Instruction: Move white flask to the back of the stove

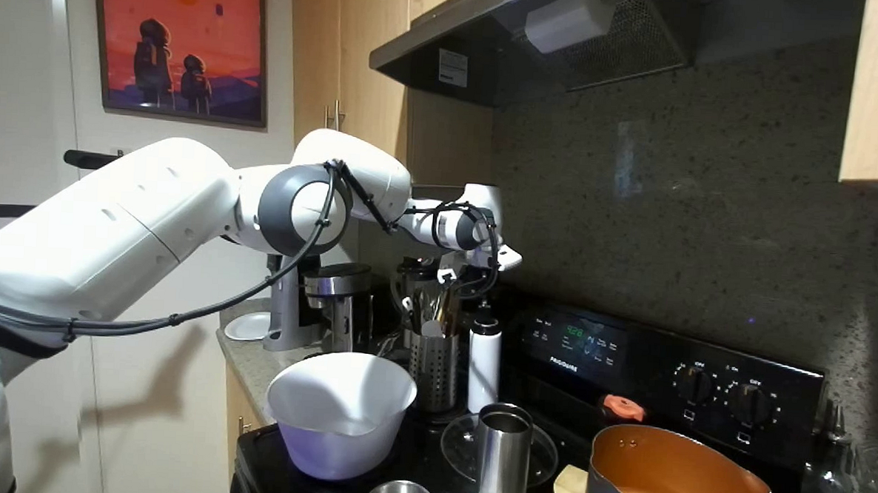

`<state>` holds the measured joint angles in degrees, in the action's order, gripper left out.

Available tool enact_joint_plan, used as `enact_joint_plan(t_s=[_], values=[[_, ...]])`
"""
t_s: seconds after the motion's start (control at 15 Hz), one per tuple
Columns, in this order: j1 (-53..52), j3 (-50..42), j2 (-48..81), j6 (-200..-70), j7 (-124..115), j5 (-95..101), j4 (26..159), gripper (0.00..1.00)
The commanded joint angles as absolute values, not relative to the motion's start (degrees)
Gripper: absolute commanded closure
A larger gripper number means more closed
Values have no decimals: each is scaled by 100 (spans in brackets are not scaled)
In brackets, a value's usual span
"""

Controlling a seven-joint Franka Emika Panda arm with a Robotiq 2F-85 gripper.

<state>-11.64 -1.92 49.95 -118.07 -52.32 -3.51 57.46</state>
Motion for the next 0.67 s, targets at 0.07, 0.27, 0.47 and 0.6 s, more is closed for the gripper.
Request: enact_joint_plan(t_s=[0.07, 0.27, 0.47, 0.6], values=[[-1158, -208, 4943, -11763, -5307, -328, 5747, 20], [-1167, -259, 4869, -11719, -5307, -273, 5782, 1], [-1178, -262, 4800, -11699, -5311, -259, 5790, 0], [-1203, -259, 4756, -11691, -5313, -252, 5802, 0]])
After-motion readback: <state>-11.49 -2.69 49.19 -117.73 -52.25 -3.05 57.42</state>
